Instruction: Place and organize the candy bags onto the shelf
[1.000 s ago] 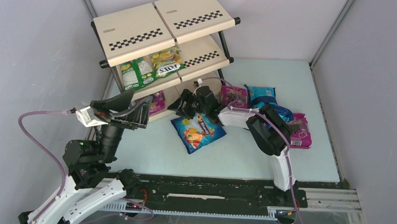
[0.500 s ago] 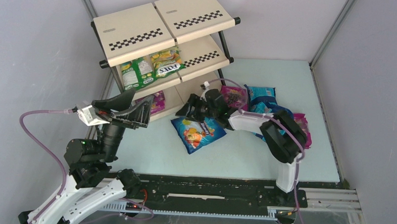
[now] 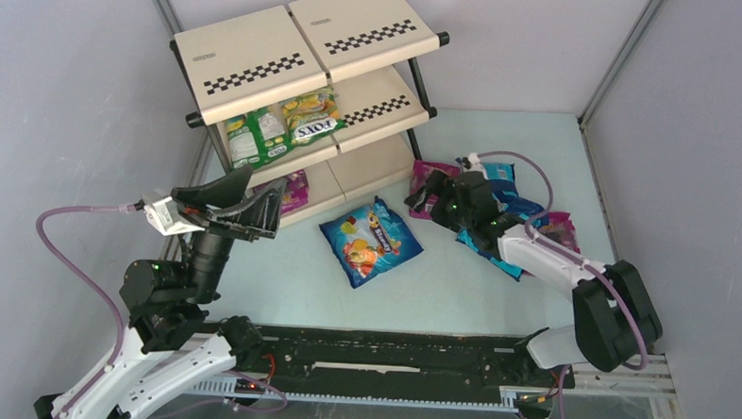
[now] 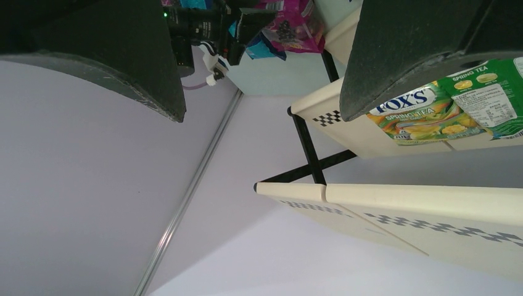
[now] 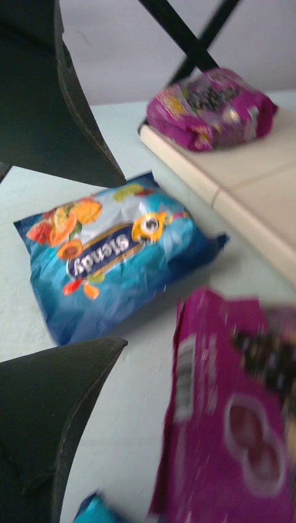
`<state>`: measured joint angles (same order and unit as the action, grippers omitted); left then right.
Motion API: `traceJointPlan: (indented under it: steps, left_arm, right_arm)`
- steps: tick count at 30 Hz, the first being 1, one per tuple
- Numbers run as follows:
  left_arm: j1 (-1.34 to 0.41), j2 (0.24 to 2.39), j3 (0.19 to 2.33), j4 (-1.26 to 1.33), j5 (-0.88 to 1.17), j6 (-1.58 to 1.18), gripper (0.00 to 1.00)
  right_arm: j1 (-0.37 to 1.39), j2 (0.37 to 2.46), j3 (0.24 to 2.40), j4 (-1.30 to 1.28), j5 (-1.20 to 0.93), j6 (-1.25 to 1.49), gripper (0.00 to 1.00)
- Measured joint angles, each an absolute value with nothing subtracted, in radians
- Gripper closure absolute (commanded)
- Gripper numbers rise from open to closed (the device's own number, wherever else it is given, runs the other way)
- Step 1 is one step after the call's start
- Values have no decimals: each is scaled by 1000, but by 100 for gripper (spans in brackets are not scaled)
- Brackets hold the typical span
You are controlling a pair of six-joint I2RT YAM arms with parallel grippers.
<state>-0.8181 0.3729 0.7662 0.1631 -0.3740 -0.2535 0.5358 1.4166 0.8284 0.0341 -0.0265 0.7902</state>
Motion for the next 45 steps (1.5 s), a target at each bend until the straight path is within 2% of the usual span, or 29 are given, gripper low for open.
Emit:
traceJointPlan:
  steps: [13, 21, 27, 45]
  left_arm:
    - [-818, 373, 766, 163, -373, -253, 0]
    - [-823, 373, 766, 163, -374, -253, 0]
    - [-830, 372, 766, 163, -382, -253, 0]
    - [-836, 371, 765, 172, -391, -252, 0]
  right_arm:
    - [488, 1373, 592, 77, 213, 1171, 1]
    - [556, 1505, 582, 329, 392, 1346, 2]
    - [576, 1573, 556, 388, 502, 1503, 2]
    - [497, 1660, 533, 618, 420, 1405, 1]
